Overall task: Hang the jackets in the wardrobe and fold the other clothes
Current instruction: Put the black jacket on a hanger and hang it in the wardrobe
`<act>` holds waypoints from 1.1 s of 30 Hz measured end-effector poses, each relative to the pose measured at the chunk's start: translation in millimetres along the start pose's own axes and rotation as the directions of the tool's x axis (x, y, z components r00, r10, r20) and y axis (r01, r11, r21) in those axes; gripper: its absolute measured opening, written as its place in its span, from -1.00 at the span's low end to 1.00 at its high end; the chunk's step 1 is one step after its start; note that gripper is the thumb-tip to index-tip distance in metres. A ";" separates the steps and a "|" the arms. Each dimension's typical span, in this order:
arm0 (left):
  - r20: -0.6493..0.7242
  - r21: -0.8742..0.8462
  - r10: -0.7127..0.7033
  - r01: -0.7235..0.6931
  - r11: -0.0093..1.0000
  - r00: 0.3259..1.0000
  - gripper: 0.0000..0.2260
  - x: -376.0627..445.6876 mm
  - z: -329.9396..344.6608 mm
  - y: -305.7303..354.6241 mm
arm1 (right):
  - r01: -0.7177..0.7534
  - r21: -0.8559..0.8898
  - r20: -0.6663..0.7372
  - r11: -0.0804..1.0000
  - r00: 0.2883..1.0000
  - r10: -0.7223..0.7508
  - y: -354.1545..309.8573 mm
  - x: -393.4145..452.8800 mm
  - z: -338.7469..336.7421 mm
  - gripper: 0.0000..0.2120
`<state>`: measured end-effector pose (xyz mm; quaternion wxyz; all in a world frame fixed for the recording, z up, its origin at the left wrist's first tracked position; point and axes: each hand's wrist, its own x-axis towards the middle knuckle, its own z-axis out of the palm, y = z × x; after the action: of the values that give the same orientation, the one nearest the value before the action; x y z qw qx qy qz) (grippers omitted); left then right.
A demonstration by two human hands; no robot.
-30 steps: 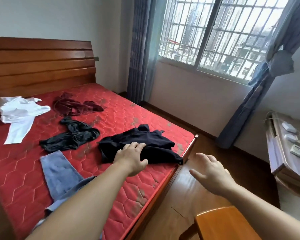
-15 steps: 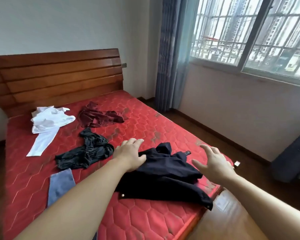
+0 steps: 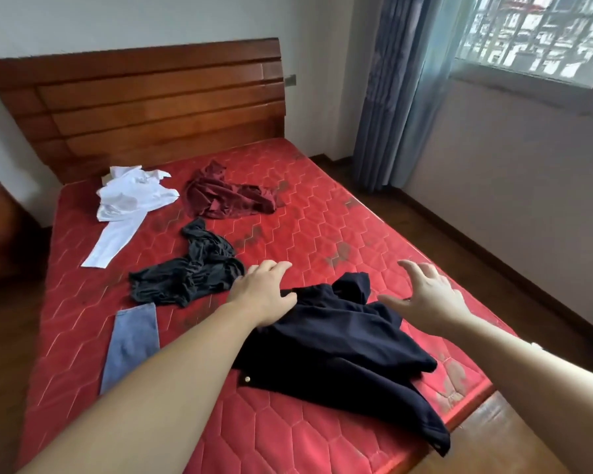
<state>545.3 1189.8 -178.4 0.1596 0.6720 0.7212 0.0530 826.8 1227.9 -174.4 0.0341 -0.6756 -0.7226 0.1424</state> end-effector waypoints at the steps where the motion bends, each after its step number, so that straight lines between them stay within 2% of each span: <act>1: 0.009 -0.008 -0.008 0.008 1.000 1.000 -0.45 9.8 12.7 -1.2 | 0.005 -0.012 0.014 1.000 1.000 -0.004 4.1 10.9 10.4 -0.22; 9: 0.185 -0.007 -0.139 0.143 0.990 0.973 -0.43 76.7 165.0 -18.1 | 0.043 -0.050 0.298 0.998 0.954 -0.026 46.5 111.4 151.4 -0.13; 13: 0.237 0.016 -0.142 0.142 0.990 0.961 -0.38 109.9 252.0 -21.2 | 0.090 -0.092 0.403 0.992 0.914 -0.045 66.7 146.0 242.0 -0.03; 15: 0.280 0.042 -0.152 0.147 0.988 0.948 -0.30 124.3 295.7 -22.5 | 0.094 -0.098 0.479 0.991 0.877 -0.036 74.0 154.2 289.0 0.06; 18: 0.403 0.167 -0.198 0.141 0.976 0.894 -0.02 146.9 354.6 -28.8 | 0.089 -0.115 0.595 0.989 0.804 -0.003 82.1 160.0 353.4 0.23; 20: 0.451 0.240 -0.236 0.138 0.961 0.861 0.11 157.8 389.0 -35.4 | 0.111 -0.167 0.621 0.980 0.783 0.017 87.0 162.8 387.2 0.26; 22: 0.477 0.244 -0.253 0.150 0.958 0.842 0.16 163.4 422.0 -41.7 | 0.127 -0.200 0.594 0.972 0.805 0.017 91.2 162.7 416.6 0.19; 24: 0.437 0.209 -0.253 0.176 0.962 0.863 0.14 163.9 447.1 -48.1 | 0.143 -0.225 0.502 0.964 0.865 -0.012 94.3 162.8 436.4 0.03; 26: 0.331 0.159 -0.229 0.185 0.970 0.916 0.04 162.6 457.7 -52.5 | 0.186 -0.225 0.386 0.957 0.918 -0.088 97.6 166.1 440.8 -0.23; 29: 0.234 0.087 -0.186 0.170 0.982 0.954 -0.11 157.5 454.9 -49.6 | 0.256 -0.138 0.247 0.957 0.944 -0.218 104.0 168.3 426.2 -0.67; 31: 0.243 0.041 -0.157 0.152 0.988 0.957 -0.12 149.8 448.3 -46.9 | 0.262 -0.104 0.229 0.960 0.945 -0.233 108.0 159.8 417.1 -0.75; 33: 0.302 -0.013 -0.099 0.108 0.994 0.948 -0.12 135.2 438.0 -49.7 | 0.254 -0.086 0.277 0.963 0.935 -0.222 115.1 139.6 412.3 -0.73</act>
<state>623.8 1258.2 -627.6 0.2799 0.6310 0.7219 -0.0477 826.6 1305.1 -617.9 -0.0867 -0.5586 -0.8045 0.1823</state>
